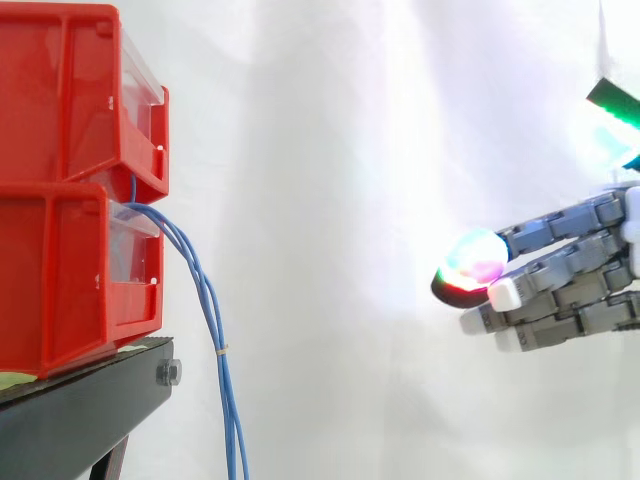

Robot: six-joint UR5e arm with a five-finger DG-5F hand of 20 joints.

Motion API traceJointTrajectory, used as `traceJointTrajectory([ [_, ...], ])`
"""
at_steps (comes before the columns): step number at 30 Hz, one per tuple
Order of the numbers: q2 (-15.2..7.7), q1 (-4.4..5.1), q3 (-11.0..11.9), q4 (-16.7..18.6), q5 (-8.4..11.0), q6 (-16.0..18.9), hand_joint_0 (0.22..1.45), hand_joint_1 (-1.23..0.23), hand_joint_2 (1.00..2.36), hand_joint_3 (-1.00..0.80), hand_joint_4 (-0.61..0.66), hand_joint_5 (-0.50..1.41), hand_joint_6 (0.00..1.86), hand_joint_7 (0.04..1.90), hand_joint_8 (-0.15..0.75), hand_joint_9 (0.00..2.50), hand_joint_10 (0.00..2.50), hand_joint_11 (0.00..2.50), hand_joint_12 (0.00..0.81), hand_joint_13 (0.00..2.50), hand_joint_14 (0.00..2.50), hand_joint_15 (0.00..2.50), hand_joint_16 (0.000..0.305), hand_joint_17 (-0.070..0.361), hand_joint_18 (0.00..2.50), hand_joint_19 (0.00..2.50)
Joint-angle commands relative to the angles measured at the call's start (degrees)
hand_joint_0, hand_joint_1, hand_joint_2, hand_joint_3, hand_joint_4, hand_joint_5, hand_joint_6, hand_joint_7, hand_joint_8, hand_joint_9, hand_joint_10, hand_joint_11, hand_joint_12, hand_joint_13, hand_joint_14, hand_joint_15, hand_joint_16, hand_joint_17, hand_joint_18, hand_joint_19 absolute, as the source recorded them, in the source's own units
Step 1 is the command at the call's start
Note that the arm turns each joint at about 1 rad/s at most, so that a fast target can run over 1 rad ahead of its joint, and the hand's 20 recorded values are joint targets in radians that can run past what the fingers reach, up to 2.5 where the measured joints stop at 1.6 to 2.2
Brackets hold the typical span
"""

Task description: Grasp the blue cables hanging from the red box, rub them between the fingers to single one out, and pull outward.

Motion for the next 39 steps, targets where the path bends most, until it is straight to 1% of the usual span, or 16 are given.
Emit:
traceJointTrajectory([
  [1, -0.7, 1.23, 0.0, 2.3, 1.74, 0.3, 0.37, -0.56, 1.0, -0.5, 0.21, -0.21, 0.5, 0.64, 0.27, 0.38, 0.0, 0.0, 0.399, 0.01, 0.0, 0.06, 0.075, 0.169, 0.0, 0.0],
  [6, -1.0, 2.54, 0.0, 2.7, 5.26, 0.3, 0.38, -0.56, 1.0, -0.5, 0.22, -0.21, 0.5, 0.64, 0.274, 0.42, 0.0, 0.0, 0.395, 0.06, 0.0, 0.06, 0.071, 0.159, 0.0, 0.0],
  [8, -1.2, 2.81, 0.0, 2.9, 5.87, 0.4, 0.38, -0.55, 1.0, -0.5, 0.22, -0.21, 0.5, 0.65, 0.277, 0.44, 0.0, 0.0, 0.397, 0.11, 0.0, 0.08, 0.068, 0.153, 0.0, 0.04],
  [9, -1.7, 3.07, 0.0, 3.1, 6.05, 0.3, 0.39, -0.58, 1.0, -0.5, 0.22, -0.2, 0.5, 0.65, 0.282, 0.47, 0.0, 0.0, 0.401, 0.22, 0.0, 0.09, 0.065, 0.146, 0.0, 0.06],
  [12, -2.9, 3.42, 0.5, 3.4, 6.05, 0.9, 0.39, -0.57, 1.0, -0.5, 0.23, -0.19, 0.5, 0.67, 0.298, 0.63, 0.0, 0.0, 0.412, 0.37, 0.01, 0.19, 0.061, 0.138, 0.21, 0.16],
  [14, -3.1, 3.51, 1.0, 3.3, 6.22, 1.2, 0.39, -0.57, 1.0, -0.5, 0.24, -0.19, 0.5, 0.7, 0.301, 0.69, 0.0, 0.11, 0.425, 0.48, 0.01, 0.26, 0.061, 0.136, 0.31, 0.23],
  [15, -3.8, 3.77, 2.1, 3.2, 6.31, 1.3, 0.39, -0.57, 1.0, -0.5, 0.24, -0.19, 0.5, 0.7, 0.31, 0.71, 0.0, 0.12, 0.425, 0.5, 0.01, 0.28, 0.061, 0.136, 0.34, 0.25],
  [17, -4.2, 3.77, 3.2, 2.8, 6.05, 1.3, 0.4, -0.57, 1.0, -0.5, 0.24, -0.19, 0.5, 0.71, 0.309, 0.71, 0.0, 0.13, 0.429, 0.56, 0.01, 0.31, 0.06, 0.136, 0.39, 0.3],
  [19, -5.9, 3.77, 4.9, 1.1, 5.87, 1.4, 0.4, -0.57, 1.0, -0.5, 0.24, -0.19, 0.5, 0.71, 0.309, 0.71, 0.0, 0.13, 0.423, 0.59, 0.01, 0.33, 0.06, 0.135, 0.42, 0.34],
  [20, -8.1, 3.51, 6.8, 0.2, 5.26, 2.0, 0.4, -0.57, 1.0, -0.5, 0.24, -0.19, 0.5, 0.71, 0.308, 0.71, 0.01, 0.13, 0.424, 0.59, 0.01, 0.35, 0.06, 0.135, 0.43, 0.36],
  [22, -11.0, 3.25, 9.7, -0.5, 3.41, 3.8, 0.4, -0.57, 1.0, -0.5, 0.24, -0.19, 0.5, 0.71, 0.307, 0.71, 0.0, 0.13, 0.424, 0.62, 0.01, 0.36, 0.06, 0.134, 0.44, 0.37],
  [26, -13.2, 3.07, 12.9, -2.2, 1.65, 5.9, 0.41, -0.57, 1.0, -0.5, 0.25, -0.19, 0.5, 0.72, 0.305, 0.72, 0.0, 0.14, 0.424, 0.64, 0.01, 0.38, 0.059, 0.133, 0.47, 0.4],
  [32, -13.6, 3.07, 13.7, -1.8, 1.65, 5.9, 0.42, -0.58, 1.0, -0.5, 0.25, -0.18, 0.5, 0.74, 0.306, 0.73, 0.0, 0.18, 0.419, 0.68, 0.01, 0.43, 0.057, 0.129, 0.49, 0.45],
  [34, -13.8, 3.33, 13.7, -1.7, 1.65, 5.9, 0.42, -0.6, 1.0, -0.5, 0.25, -0.18, 0.5, 0.77, 0.304, 0.73, 0.01, 0.19, 0.417, 0.69, 0.01, 0.45, 0.057, 0.128, 0.49, 0.47],
  [38, -15.5, 3.33, 14.1, -1.1, 1.57, 6.2, 0.44, -0.62, 1.0, -0.5, 0.26, -0.17, 0.5, 0.8, 0.3, 0.74, 0.01, 0.2, 0.41, 0.69, 0.01, 0.47, 0.055, 0.123, 0.5, 0.49],
  [39, -16.2, 3.42, 14.8, -0.4, 1.48, 6.3, 0.44, -0.63, 1.0, -0.5, 0.25, -0.17, 0.5, 0.8, 0.3, 0.74, 0.01, 0.21, 0.41, 0.69, 0.02, 0.46, 0.054, 0.122, 0.5, 0.5],
])
